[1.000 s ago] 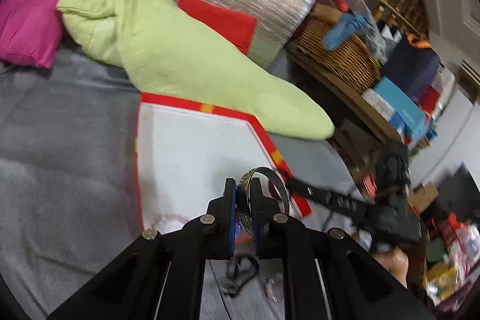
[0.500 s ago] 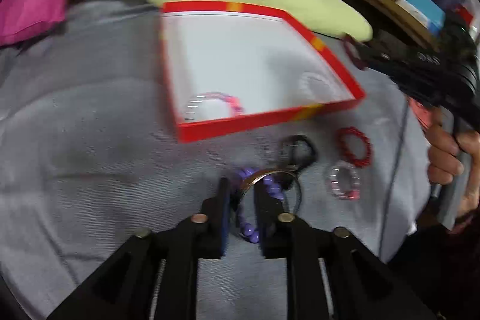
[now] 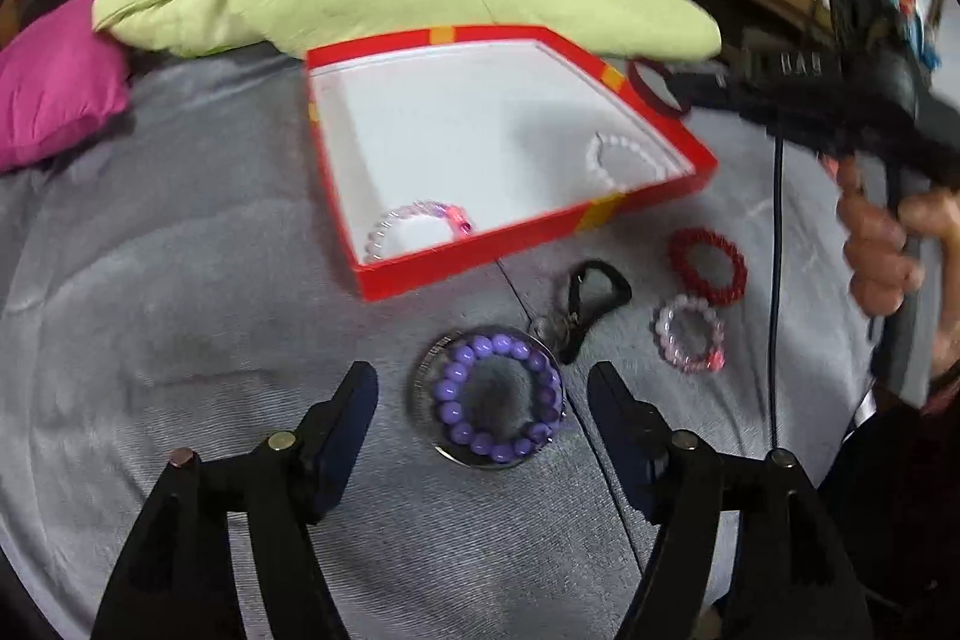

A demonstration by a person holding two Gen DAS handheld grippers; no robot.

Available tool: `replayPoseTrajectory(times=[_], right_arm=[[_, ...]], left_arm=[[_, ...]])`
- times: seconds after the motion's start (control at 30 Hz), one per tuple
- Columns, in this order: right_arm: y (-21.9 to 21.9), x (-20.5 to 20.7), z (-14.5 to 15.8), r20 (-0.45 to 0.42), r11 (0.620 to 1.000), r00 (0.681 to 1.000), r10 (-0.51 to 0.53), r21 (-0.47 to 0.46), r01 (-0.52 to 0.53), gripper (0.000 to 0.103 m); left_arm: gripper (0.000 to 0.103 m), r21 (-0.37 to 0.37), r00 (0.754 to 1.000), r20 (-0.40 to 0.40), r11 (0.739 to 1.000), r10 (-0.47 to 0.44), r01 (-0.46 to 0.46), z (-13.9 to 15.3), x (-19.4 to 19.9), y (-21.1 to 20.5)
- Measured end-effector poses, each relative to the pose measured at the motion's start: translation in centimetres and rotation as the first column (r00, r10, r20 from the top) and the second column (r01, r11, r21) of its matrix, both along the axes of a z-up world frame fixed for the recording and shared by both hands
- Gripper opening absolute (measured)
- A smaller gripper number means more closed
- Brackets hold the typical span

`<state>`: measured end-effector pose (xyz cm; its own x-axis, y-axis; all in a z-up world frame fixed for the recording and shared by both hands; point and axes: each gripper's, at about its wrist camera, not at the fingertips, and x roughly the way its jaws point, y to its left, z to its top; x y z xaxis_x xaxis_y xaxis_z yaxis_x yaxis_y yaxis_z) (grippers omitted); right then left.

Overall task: Organize jewelry
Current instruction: 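Carry the silver bangle and dark red ring into the box and release both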

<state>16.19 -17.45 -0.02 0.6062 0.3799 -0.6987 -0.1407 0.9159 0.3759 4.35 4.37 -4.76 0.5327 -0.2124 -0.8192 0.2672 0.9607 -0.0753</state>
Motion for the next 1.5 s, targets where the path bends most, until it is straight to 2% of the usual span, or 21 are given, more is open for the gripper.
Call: replayPoseTrajectory(times=[0.17,0.27,0.3,0.37,0.53,0.73,0.93,1.07,1.17,1.3,1.5], right_arm=[[0.1,0.0,-0.1,0.000,1.000,1.000,-0.006,-0.002,0.006,0.008],[0.0,-0.1,-0.1,-0.001,1.000,1.000,-0.008,-0.001,0.008,0.008],[0.0,-0.1,-0.1,0.000,1.000,1.000,-0.007,-0.003,0.007,0.008],[0.0,-0.2,0.0,0.005,1.000,1.000,-0.006,-0.009,0.006,0.008],[-0.5,-0.1,0.1,0.007,1.000,1.000,-0.018,-0.003,0.018,0.008],[-0.5,0.0,0.2,0.019,1.000,0.999,-0.028,-0.008,0.028,0.008],[0.0,1.2,0.0,0.031,0.998,0.998,-0.062,-0.008,0.063,0.008],[1.0,2.5,-1.0,0.009,0.998,0.998,-0.055,-0.024,0.056,0.008],[1.6,3.8,-1.9,-0.013,0.998,0.998,-0.064,-0.022,0.064,0.008],[2.3,5.5,-3.3,-0.038,0.996,0.996,-0.081,-0.051,0.079,0.008],[2.8,7.5,-5.0,-0.070,0.991,0.993,-0.098,-0.093,0.092,0.009]], left_arm=[[0.077,0.091,0.999,-0.048,0.996,-0.004,0.008,-2.3,1.2,-1.8],[0.077,0.098,1.000,-0.018,0.995,-0.004,0.006,-2.2,1.5,-1.8],[0.077,0.078,1.000,-0.008,0.997,0.000,0.001,-1.9,1.4,-1.5],[0.060,0.030,1.000,0.019,1.000,-0.005,0.004,-1.3,1.3,-1.0],[0.060,0.026,0.998,0.062,0.999,-0.024,0.023,0.0,0.9,-0.5],[0.060,-0.048,0.989,0.145,0.999,0.014,-0.007,2.5,0.4,1.5],[0.061,-0.169,0.945,0.280,0.978,0.168,-0.123,5.7,1.8,2.9],[0.060,-0.177,0.918,0.319,0.966,0.236,-0.186,6.0,4.2,2.6],[0.060,-0.172,0.917,0.300,0.961,0.262,-0.218,5.2,6.7,2.1],[0.061,-0.165,0.928,0.261,0.960,0.265,-0.228,3.8,9.4,1.2],[0.061,-0.162,0.948,0.161,0.954,0.276,-0.250,1.4,12.3,0.0]])
